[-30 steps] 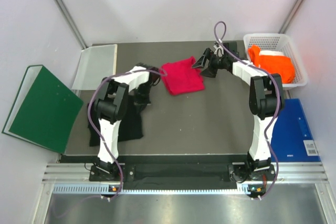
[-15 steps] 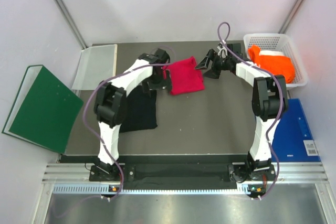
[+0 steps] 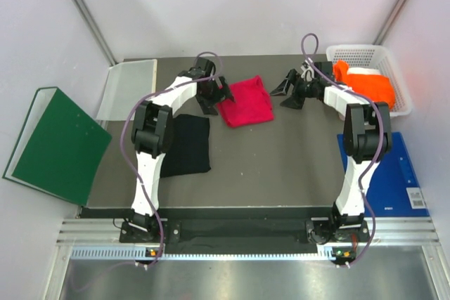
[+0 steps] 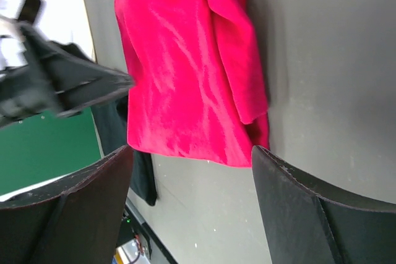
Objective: Fold and stack the t-shirts
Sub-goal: Put the neatly folded tshirt into the corner of the board with the left arm
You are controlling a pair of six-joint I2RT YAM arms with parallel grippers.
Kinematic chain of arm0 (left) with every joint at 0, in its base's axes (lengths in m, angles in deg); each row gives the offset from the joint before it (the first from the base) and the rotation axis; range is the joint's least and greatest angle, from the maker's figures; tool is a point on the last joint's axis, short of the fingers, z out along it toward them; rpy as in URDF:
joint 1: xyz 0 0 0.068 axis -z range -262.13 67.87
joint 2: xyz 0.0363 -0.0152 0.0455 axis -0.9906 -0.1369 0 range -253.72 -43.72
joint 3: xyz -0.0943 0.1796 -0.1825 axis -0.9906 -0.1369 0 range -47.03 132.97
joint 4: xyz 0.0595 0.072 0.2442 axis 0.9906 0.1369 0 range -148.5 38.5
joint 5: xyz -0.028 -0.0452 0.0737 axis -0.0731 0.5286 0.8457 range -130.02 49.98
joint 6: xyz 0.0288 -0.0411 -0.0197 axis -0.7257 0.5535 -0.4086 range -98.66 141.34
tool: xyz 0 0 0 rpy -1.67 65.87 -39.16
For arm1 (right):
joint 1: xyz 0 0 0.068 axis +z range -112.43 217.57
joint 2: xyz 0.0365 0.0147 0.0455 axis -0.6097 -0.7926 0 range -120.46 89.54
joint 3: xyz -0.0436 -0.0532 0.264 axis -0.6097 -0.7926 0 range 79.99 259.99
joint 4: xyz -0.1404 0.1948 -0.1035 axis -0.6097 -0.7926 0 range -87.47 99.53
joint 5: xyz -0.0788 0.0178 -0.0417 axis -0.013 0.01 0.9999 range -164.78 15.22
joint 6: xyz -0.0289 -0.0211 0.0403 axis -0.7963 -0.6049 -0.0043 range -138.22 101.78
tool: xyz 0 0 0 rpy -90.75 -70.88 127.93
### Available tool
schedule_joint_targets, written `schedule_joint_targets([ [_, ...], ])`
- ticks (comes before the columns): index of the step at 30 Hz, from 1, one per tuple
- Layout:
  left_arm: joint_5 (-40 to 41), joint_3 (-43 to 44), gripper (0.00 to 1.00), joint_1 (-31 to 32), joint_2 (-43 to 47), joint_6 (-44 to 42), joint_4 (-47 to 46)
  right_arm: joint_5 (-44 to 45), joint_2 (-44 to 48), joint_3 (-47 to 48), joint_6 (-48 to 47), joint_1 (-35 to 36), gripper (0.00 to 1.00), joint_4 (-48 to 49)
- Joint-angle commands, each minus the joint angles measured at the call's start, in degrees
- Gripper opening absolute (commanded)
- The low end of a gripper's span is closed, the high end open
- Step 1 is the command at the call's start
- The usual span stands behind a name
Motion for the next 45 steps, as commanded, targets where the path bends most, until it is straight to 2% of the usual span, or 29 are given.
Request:
schedule_joint_targets([
  [1, -1.3, 2.7, 0.96, 0.4, -0.1, 2.4, -1.4, -0.9, 4.3, -0.1, -1.4, -2.0, 0.77, 1.3],
  [8, 1.4, 1.1, 0.93, 0.5, -0.1, 1.2, -0.1, -1.4, 3.8, -0.5, -1.3, -3.0, 0.77, 1.4],
  [12, 1.6, 0.7, 0.86, 1.9, -1.9, 1.4, 0.3, -1.6, 3.6, -0.3, -1.1, -3.4, 0.77, 1.4],
  [13, 1.7, 0.7, 0.79, 2.2, -2.4, 1.4, 0.4, -1.6, 3.6, -0.2, -1.0, -3.5, 0.77, 1.4],
  [15, 2.1, 0.7, 0.73, 3.5, -4.0, 1.6, 0.6, -1.9, 3.6, -0.1, -1.0, -3.9, 0.77, 1.2],
  [18, 1.9, 1.1, 0.50, 4.9, -6.4, 1.8, 0.6, -1.9, 4.0, 0.0, -1.3, -4.1, 0.77, 0.8],
  [19, 2.0, 1.7, 0.34, 5.0, -6.9, 1.7, 0.9, -1.9, 4.1, -0.2, -1.4, -4.3, 0.77, 0.7],
  [22, 4.2, 2.6, 0.00, 5.1, -8.1, 1.2, 3.3, -2.0, 4.6, -0.6, -2.0, -4.1, 0.77, 0.1],
  [27, 7.8, 3.5, 0.00, 4.1, -3.7, -1.6, 6.7, -1.9, 6.0, -2.1, -2.5, -4.2, 0.77, 0.1],
  [32, 8.3, 12.2, 0.00, 2.1, -0.2, -6.3, 14.9, -2.1, 6.6, -4.1, -2.7, -4.2, 0.77, 0.5],
  [35, 5.7, 15.9, 0.00, 1.3, 1.1, -9.1, 20.0, -2.3, 6.9, -5.5, -2.7, -4.2, 0.78, 0.8],
  [45, 1.3, 7.6, 0.00, -1.1, 12.2, -15.7, 29.7, -2.6, 7.7, -9.1, -3.5, -4.2, 0.77, 1.5],
])
